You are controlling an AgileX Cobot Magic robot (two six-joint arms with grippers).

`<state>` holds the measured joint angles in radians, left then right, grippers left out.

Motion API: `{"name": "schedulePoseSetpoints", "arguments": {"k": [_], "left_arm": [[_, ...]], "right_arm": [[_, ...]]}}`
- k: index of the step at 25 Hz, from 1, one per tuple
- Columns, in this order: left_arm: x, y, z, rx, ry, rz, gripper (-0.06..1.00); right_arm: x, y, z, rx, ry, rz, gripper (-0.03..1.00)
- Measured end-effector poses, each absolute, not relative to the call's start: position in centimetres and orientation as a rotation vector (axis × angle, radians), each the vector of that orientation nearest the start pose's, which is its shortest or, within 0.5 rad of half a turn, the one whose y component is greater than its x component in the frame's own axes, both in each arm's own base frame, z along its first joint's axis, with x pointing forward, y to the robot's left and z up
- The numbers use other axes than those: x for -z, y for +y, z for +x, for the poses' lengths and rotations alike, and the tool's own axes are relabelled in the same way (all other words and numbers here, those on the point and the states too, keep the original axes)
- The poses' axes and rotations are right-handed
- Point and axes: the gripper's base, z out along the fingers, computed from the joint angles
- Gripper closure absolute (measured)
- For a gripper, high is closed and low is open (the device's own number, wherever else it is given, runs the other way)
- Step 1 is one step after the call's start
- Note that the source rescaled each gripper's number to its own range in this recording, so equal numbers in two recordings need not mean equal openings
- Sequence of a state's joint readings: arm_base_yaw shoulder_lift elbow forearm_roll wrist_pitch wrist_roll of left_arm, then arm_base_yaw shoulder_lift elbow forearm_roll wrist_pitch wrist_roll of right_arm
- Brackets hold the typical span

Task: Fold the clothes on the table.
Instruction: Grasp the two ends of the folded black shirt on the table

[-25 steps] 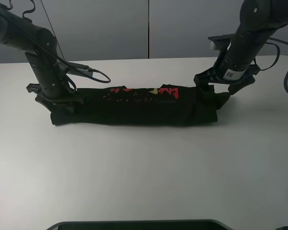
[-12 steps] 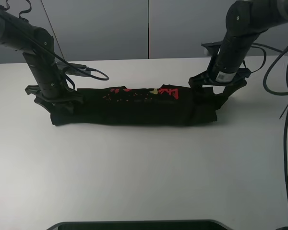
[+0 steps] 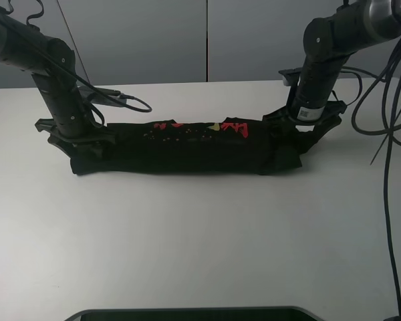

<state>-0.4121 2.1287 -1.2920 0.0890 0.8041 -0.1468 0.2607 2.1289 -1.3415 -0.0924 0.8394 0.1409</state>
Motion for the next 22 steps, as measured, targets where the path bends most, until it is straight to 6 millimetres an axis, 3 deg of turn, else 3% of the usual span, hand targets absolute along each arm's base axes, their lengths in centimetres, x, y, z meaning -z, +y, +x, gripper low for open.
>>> {"name": "schedulePoseSetpoints", "arguments": {"k": [16,18,22], "left_arm": [[-9.6,-14.8,35.3,-0.089,3.063,0.511,0.1],[-9.6,-14.8,35.3,-0.089,3.063,0.511,0.1],[-9.6,-14.8,35.3,-0.089,3.063,0.511,0.1]], "right_arm": [[-9.5,9.7,38.2,0.069,3.115,-0.256,-0.02],[-9.5,9.8,38.1,0.046,3.12,-0.247,0.11],[-9.2,10.5,37.9,-0.026,3.139,-0.217,0.73]]}}
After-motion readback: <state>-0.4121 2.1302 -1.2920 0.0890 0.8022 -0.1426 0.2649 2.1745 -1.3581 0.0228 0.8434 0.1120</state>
